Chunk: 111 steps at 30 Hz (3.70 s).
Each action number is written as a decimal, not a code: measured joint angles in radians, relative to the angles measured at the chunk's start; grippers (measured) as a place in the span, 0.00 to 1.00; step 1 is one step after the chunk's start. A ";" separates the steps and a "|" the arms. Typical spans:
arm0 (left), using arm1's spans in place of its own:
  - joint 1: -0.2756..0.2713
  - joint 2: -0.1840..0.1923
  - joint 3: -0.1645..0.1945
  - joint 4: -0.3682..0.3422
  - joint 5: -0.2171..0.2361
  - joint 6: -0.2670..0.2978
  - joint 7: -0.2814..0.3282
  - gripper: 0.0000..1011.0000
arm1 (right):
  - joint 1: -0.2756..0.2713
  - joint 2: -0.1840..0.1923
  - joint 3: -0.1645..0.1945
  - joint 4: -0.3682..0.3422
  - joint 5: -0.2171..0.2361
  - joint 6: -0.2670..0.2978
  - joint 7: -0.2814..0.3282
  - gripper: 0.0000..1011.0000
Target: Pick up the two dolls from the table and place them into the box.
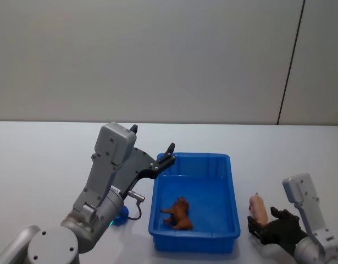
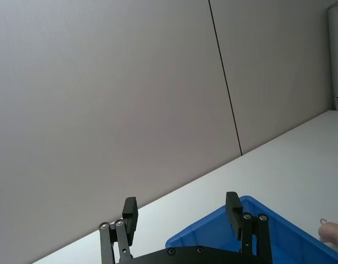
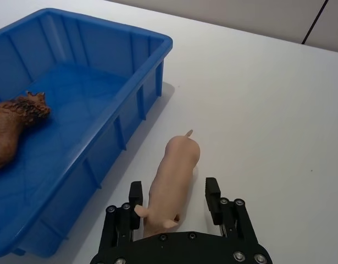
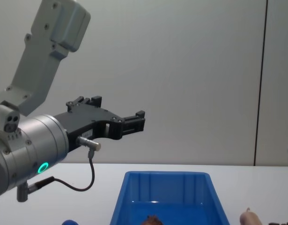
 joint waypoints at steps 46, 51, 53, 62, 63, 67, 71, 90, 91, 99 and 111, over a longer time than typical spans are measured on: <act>0.000 0.000 0.000 0.000 0.000 0.000 0.000 0.99 | 0.022 -0.028 -0.025 -0.207 -0.028 0.019 0.106 0.36; 0.000 0.000 0.000 0.000 0.000 0.000 0.000 0.99 | 0.037 -0.046 -0.040 -0.193 -0.046 0.056 0.123 0.46; 0.000 0.000 0.000 0.000 0.000 0.000 0.000 0.99 | 0.043 -0.053 -0.046 -0.183 -0.054 0.068 0.128 0.54; 0.000 0.000 0.000 0.000 0.000 0.000 0.000 0.99 | 0.050 -0.066 -0.057 -0.166 -0.067 0.065 0.129 0.80; 0.000 0.000 0.000 0.000 0.000 0.000 0.000 0.99 | 0.048 -0.066 -0.057 -0.166 -0.067 0.061 0.128 0.83; 0.000 0.000 0.000 0.000 0.000 0.000 0.000 0.99 | 0.038 -0.056 -0.051 -0.178 -0.055 0.033 0.121 0.93; 0.000 0.000 0.000 0.000 0.000 0.000 0.000 0.99 | 0.022 -0.037 -0.038 -0.194 -0.036 0.006 0.115 0.99; 0.008 0.004 -0.002 0.000 -0.001 0.014 0.001 0.99 | -0.051 0.065 0.040 -0.257 0.065 -0.074 0.092 0.99; 0.009 0.005 -0.002 -0.001 -0.002 0.016 0.002 0.99 | -0.054 0.069 0.043 -0.259 0.068 -0.076 0.091 0.99; 0.041 0.031 -0.014 -0.016 -0.034 0.034 0.024 0.99 | -0.065 0.084 0.054 -0.267 0.083 -0.086 0.088 0.99; 0.104 0.086 -0.038 -0.018 -0.118 0.031 0.033 0.99 | -0.072 0.094 0.061 -0.272 0.092 -0.092 0.086 0.99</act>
